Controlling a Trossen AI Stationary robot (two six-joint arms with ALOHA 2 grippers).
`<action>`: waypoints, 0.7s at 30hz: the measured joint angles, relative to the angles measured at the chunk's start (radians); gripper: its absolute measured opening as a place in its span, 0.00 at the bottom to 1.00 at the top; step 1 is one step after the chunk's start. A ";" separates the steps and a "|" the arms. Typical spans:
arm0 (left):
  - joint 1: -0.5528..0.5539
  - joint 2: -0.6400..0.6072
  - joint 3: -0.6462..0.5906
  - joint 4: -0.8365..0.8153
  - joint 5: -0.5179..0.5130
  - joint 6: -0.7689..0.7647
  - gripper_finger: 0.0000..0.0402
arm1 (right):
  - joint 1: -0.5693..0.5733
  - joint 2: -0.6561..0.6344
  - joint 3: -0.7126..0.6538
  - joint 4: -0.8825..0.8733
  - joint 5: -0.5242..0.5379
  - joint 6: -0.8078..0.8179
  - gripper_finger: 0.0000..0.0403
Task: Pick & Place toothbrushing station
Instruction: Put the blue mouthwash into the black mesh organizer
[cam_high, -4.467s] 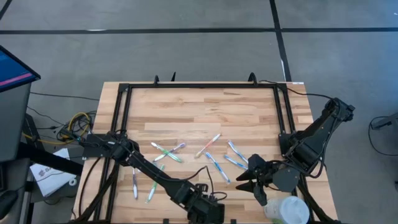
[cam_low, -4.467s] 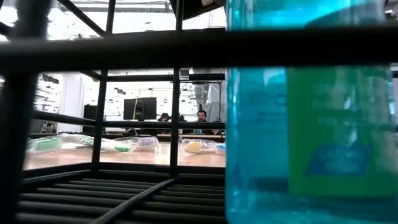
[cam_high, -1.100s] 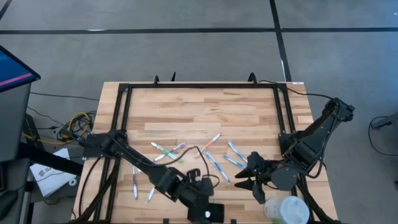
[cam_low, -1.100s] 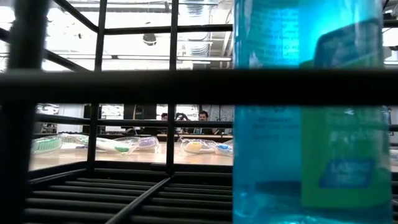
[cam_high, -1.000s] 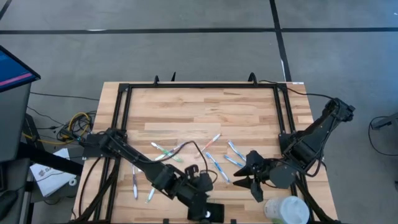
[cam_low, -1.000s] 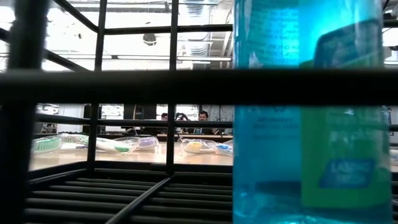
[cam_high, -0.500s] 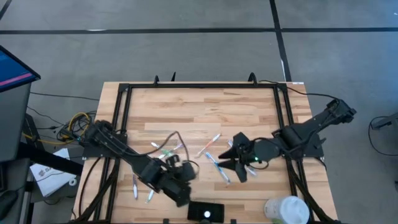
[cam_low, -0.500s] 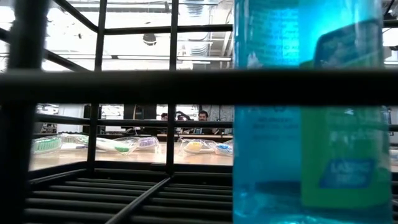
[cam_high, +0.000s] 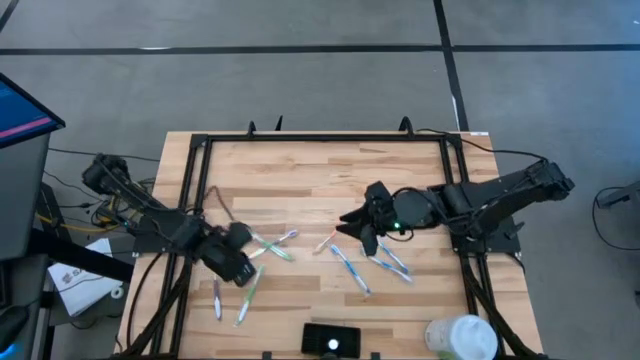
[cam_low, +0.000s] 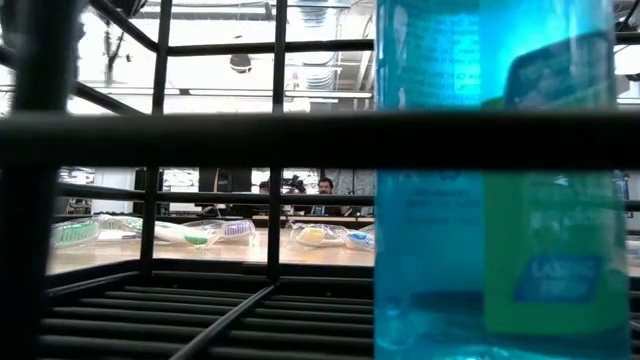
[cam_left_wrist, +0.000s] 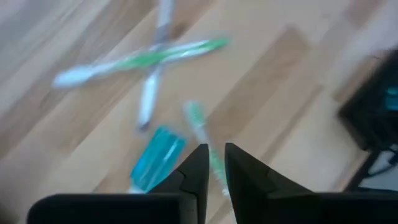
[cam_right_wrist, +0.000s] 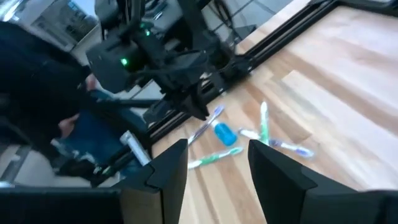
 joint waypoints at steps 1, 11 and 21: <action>0.000 -0.029 -0.039 0.000 0.017 -0.040 0.10 | -0.011 0.000 0.000 0.000 0.000 0.000 0.40; -0.001 -0.088 -0.273 0.040 0.250 -0.215 0.01 | -0.055 0.015 0.000 0.010 0.001 0.037 0.40; -0.085 -0.014 -0.273 0.078 0.095 -0.013 0.01 | -0.070 0.101 -0.001 0.094 -0.084 0.048 0.40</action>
